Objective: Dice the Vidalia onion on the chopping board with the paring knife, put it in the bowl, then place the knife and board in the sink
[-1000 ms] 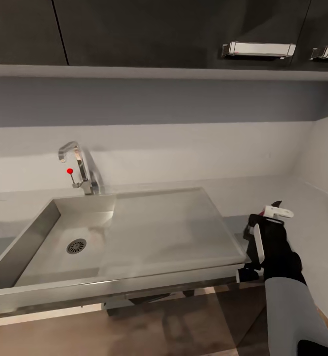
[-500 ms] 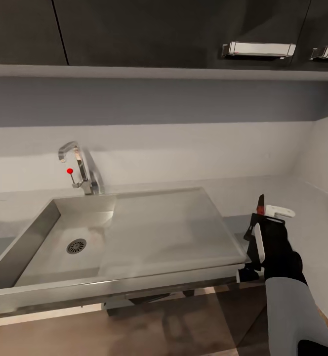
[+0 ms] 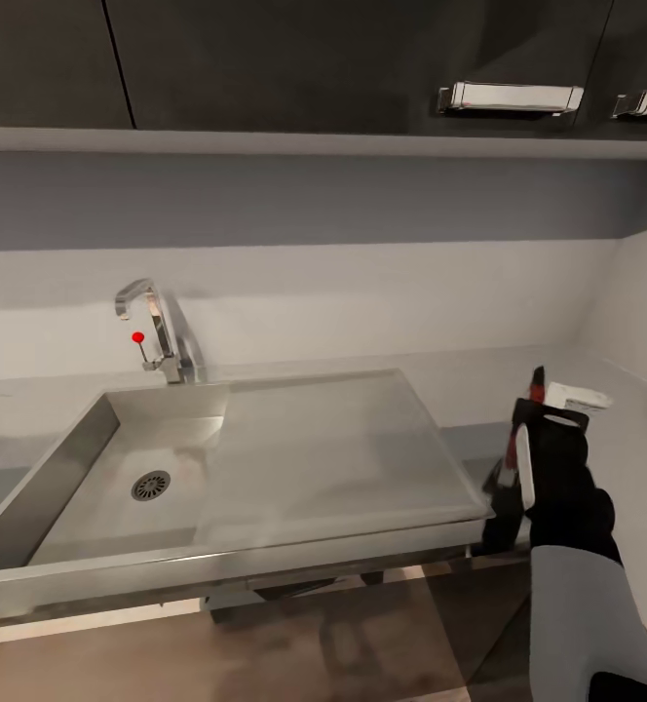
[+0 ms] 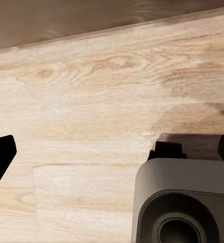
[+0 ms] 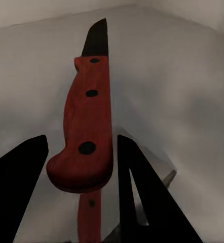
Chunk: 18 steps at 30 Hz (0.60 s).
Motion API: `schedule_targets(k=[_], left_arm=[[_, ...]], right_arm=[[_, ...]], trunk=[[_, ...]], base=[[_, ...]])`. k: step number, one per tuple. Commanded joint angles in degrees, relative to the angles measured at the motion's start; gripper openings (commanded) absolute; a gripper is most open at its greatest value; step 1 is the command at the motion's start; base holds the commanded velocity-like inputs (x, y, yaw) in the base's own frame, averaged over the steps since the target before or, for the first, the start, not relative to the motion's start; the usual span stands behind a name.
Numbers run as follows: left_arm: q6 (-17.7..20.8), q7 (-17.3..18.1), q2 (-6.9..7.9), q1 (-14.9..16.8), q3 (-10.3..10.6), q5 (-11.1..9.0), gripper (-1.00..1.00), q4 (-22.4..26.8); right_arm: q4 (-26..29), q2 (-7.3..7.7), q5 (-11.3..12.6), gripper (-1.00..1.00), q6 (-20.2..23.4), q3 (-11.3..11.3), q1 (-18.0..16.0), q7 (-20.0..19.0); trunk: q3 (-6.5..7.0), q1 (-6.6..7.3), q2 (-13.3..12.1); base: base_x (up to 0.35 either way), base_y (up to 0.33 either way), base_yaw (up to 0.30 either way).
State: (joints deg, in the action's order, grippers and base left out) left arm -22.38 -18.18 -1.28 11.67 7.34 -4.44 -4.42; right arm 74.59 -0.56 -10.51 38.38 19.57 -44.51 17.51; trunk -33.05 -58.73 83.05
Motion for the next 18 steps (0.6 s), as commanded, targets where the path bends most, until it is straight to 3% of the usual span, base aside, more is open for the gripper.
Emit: schedule_targets(k=[1, 4, 9, 15, 18], left_arm=[[-0.4, -0.1, -0.08, 0.1, 0.5, -0.5, 1.0, -0.2], [-0.4, -0.1, -0.11, 0.1, 0.5, -0.5, 1.0, -0.2], [-0.4, -0.1, -0.12, 0.1, 0.5, -0.5, 1.0, -0.2], [-0.4, -0.1, -0.12, 0.1, 0.5, -0.4, 1.0, -0.2], [-0.4, -0.1, -0.12, 0.1, 0.5, -0.4, 1.0, -0.2]], right_arm=[[1.4, -0.05, -0.5, -1.0, 1.2, -0.2, -0.1, -0.1], [4.6, -0.05, -0.5, -1.0, 3.4, -1.4, -0.1, 0.0], [10.7, -0.06, -0.7, -1.0, 8.3, -6.6, -0.1, 1.2], [12.1, -0.02, -0.8, -1.0, 9.8, -12.1, -0.1, 4.3], [12.2, -0.01, -3.1, -1.0, 9.9, -14.9, -0.1, 4.9]], trunk=[[-0.06, 0.0, 0.0], [-0.06, 0.0, 0.0], [-0.06, 0.0, 0.0], [-0.06, 0.0, 0.0], [-0.06, 0.0, 0.0]], base=[[0.0, 0.0, 0.0], [0.0, 0.0, 0.0], [0.0, 0.0, 0.0], [-0.001, 0.01, 0.0], [-0.051, 0.112, 0.0]])
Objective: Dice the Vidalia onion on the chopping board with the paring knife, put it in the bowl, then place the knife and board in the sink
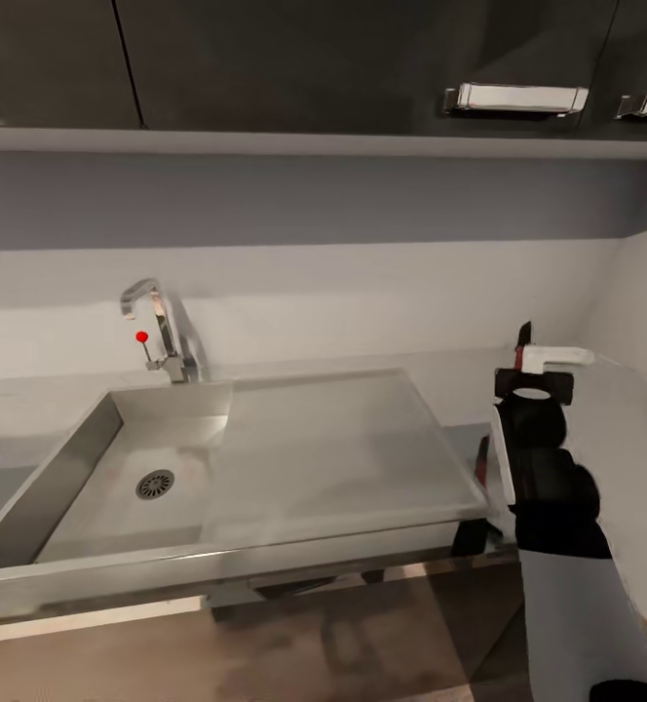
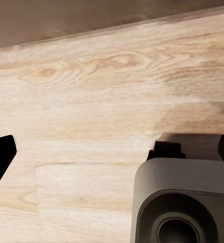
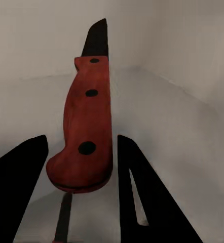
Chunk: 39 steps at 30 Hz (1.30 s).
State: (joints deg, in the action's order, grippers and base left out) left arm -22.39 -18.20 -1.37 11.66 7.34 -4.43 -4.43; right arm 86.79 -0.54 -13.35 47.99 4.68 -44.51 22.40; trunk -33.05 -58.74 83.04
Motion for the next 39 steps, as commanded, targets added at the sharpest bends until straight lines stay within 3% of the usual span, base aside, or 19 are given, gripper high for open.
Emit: schedule_targets(k=[1, 4, 6, 11, 25, 29, 34, 37, 39], left_arm=[[-0.4, -0.1, -0.03, 0.1, 0.5, -0.4, 1.0, -0.2], [-0.4, -0.1, -0.03, 0.1, 0.5, -0.5, 1.0, -0.2], [-0.4, -0.1, -0.03, 0.1, 0.5, -0.5, 1.0, -0.2], [-0.4, -0.1, -0.03, 0.1, 0.5, -0.5, 1.0, -0.2], [-0.4, -0.1, -0.03, 0.1, 0.5, -0.5, 1.0, -0.2], [-0.4, -0.1, -0.03, 0.1, 0.5, -0.5, 1.0, -0.2], [-0.4, -0.1, -0.03, 0.1, 0.5, -0.5, 1.0, -0.2], [-0.4, -0.1, -0.03, 0.1, 0.5, -0.5, 1.0, -0.2], [-0.4, -0.1, -0.03, 0.1, 0.5, -0.5, 1.0, -0.2]], right_arm=[[0.1, -0.31, -3.9, -1.0, 0.3, -0.8, -0.1, 0.1], [0.1, -0.65, -8.4, -1.0, 0.4, -2.6, -0.1, 0.2], [0.1, -0.74, -9.1, -1.0, 0.4, -4.3, -0.1, 0.3], [0.2, -0.85, -9.5, -1.0, 0.4, -5.6, -0.1, 0.2], [0.2, -1.27, -9.4, -1.0, 0.5, -6.1, -0.1, 0.3], [0.2, -4.27, -9.9, -1.0, 1.3, -10.2, -0.1, 1.7], [0.2, -8.17, -10.6, -1.0, 1.9, -17.1, -0.1, 11.0], [0.2, -9.45, -10.6, -1.0, 2.6, -20.3, -0.1, 13.5], [0.1, -9.46, -10.6, -1.0, 3.7, -21.9, -0.1, 14.6]], trunk=[[-0.06, 0.01, 0.0], [-0.06, 0.01, 0.0], [-0.06, 0.01, 0.0], [-0.06, 0.01, 0.0], [-0.06, 0.01, 0.0], [-0.06, 0.01, 0.0], [-0.06, 0.01, 0.0], [-0.06, 0.01, 0.0], [-0.06, 0.01, 0.0]], base=[[-0.127, 0.21, 0.0], [-0.148, 0.234, 0.0], [-0.159, 0.246, 0.0], [-0.162, 0.249, 0.0], [-0.162, 0.253, 0.0], [-0.158, 0.258, 0.0], [-0.156, 0.258, 0.0], [-0.156, 0.259, 0.0], [-0.156, 0.259, 0.0]])
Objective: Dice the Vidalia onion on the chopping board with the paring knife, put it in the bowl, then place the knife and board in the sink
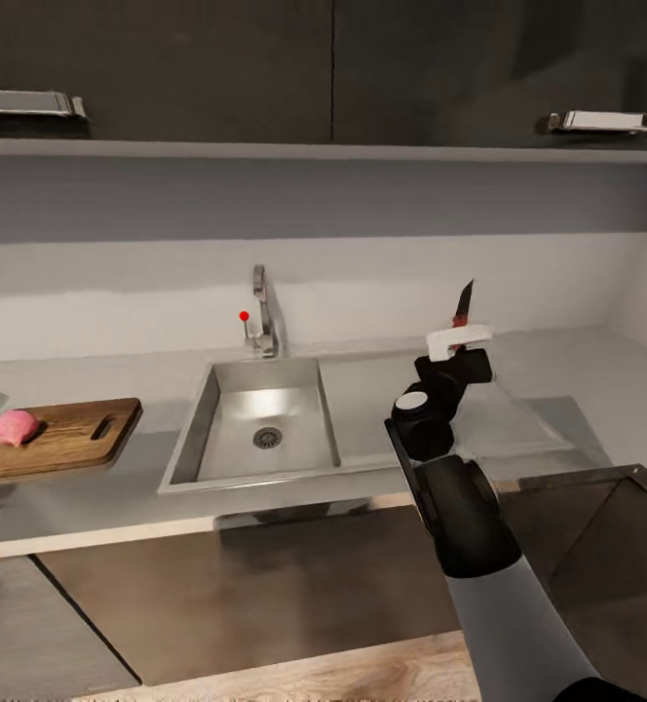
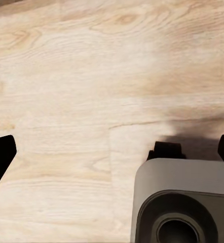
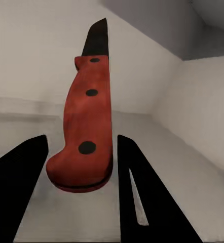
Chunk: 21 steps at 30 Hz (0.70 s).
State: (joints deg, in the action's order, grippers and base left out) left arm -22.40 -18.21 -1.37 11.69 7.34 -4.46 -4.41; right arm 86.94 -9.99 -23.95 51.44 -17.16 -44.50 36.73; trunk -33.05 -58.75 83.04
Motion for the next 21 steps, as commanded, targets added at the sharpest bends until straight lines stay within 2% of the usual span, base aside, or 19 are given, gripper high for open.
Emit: schedule_targets(k=[1, 7, 8, 11, 14, 15, 21], left_arm=[[-0.4, -0.1, -0.03, 0.1, 0.5, -0.5, 1.0, -0.2], [-0.4, -0.1, 0.04, 0.1, 0.4, -0.5, 1.0, -0.2], [-0.4, -0.1, 0.05, 0.1, 0.4, -0.5, 1.0, -0.2], [-0.4, -0.1, 0.05, 0.0, 0.4, -0.8, 1.0, -0.1], [-0.4, -0.1, 0.05, 0.0, 0.4, -2.5, 1.0, -0.1], [-0.4, -0.1, 0.05, 0.0, 0.4, -3.6, 1.0, -0.1], [-0.4, -0.1, 0.05, 0.1, 0.4, -5.4, 1.0, -0.1]], right_arm=[[0.0, -0.01, 0.1, -1.0, 1.0, -0.9, -0.1, 0.6], [-1.1, -0.01, 0.1, -1.0, 4.2, -8.7, -0.1, 1.2], [-1.2, -0.01, 0.1, -1.0, 4.3, -9.3, -0.1, 1.2], [-1.2, -0.01, 0.1, -1.0, 4.4, -10.1, -0.1, 1.2], [-1.3, -0.01, 0.1, -1.0, 4.5, -10.3, -0.1, 1.6], [-1.5, -0.01, 0.1, -1.0, 4.6, -10.4, -0.1, 2.2], [-3.4, -0.01, 0.1, -1.0, 4.7, -11.2, -0.1, 2.9]], trunk=[[-0.06, 0.02, 0.0], [-0.06, 0.02, 0.0], [-0.06, 0.02, 0.0], [-0.06, 0.02, 0.0], [-0.06, 0.02, 0.0], [-0.06, 0.02, 0.0], [-0.06, 0.02, 0.0]], base=[[-0.155, 0.259, 0.0], [-0.147, 0.262, 0.0], [-0.117, 0.275, 0.0], [-0.099, 0.283, 0.0], [-0.037, 0.301, 0.0], [-0.013, 0.308, 0.0], [-0.004, 0.312, 0.0]])
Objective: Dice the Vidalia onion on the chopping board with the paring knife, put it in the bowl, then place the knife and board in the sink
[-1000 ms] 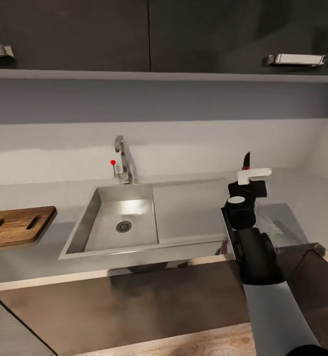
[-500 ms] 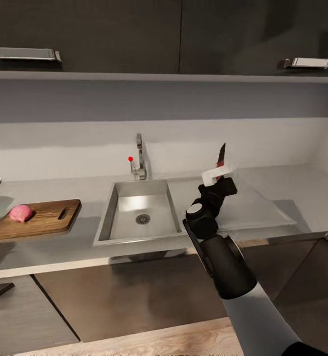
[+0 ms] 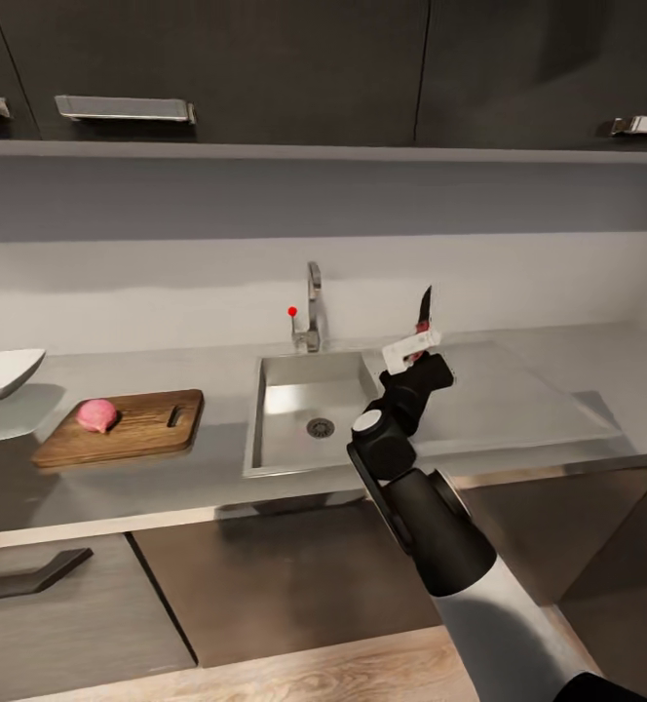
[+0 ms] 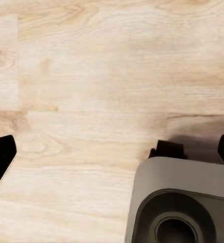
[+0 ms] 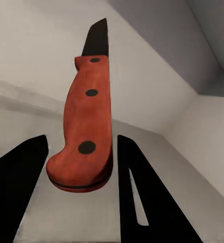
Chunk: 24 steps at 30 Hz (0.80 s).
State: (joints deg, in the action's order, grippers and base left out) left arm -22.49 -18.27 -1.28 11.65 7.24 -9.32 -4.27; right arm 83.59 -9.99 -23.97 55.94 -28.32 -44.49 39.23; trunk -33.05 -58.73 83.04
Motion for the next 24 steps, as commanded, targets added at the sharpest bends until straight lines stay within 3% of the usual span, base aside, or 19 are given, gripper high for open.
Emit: schedule_targets(k=[1, 5, 10, 24], left_arm=[[-0.4, 0.0, -0.04, 0.1, 0.5, -0.6, 1.0, -0.2], [-0.4, 0.0, -0.04, 0.1, 0.5, -0.9, 1.0, -0.2], [-0.4, 0.0, -0.04, 0.1, 0.5, -1.0, 1.0, -0.2], [-0.4, 0.0, -0.04, 0.1, 0.5, -1.0, 1.0, -0.2]], right_arm=[[-0.2, -0.01, 0.2, -1.0, 0.2, -0.2, -0.1, 0.4], [-0.5, -0.01, 0.1, -1.0, 0.2, -0.8, -0.1, 0.5], [-0.4, -0.01, 0.0, -1.0, 0.2, -3.5, -0.1, 0.6], [-0.5, -0.01, 0.1, -1.0, 0.1, -3.8, -0.1, 2.3]], trunk=[[-0.06, 0.0, 0.0], [-0.06, 0.0, 0.0], [-0.06, 0.0, 0.0], [-0.73, 0.0, 0.0]], base=[[-0.001, 0.315, 0.0], [0.0, 0.315, 0.0], [0.0, 0.315, 0.0], [0.0, 0.315, 0.167]])
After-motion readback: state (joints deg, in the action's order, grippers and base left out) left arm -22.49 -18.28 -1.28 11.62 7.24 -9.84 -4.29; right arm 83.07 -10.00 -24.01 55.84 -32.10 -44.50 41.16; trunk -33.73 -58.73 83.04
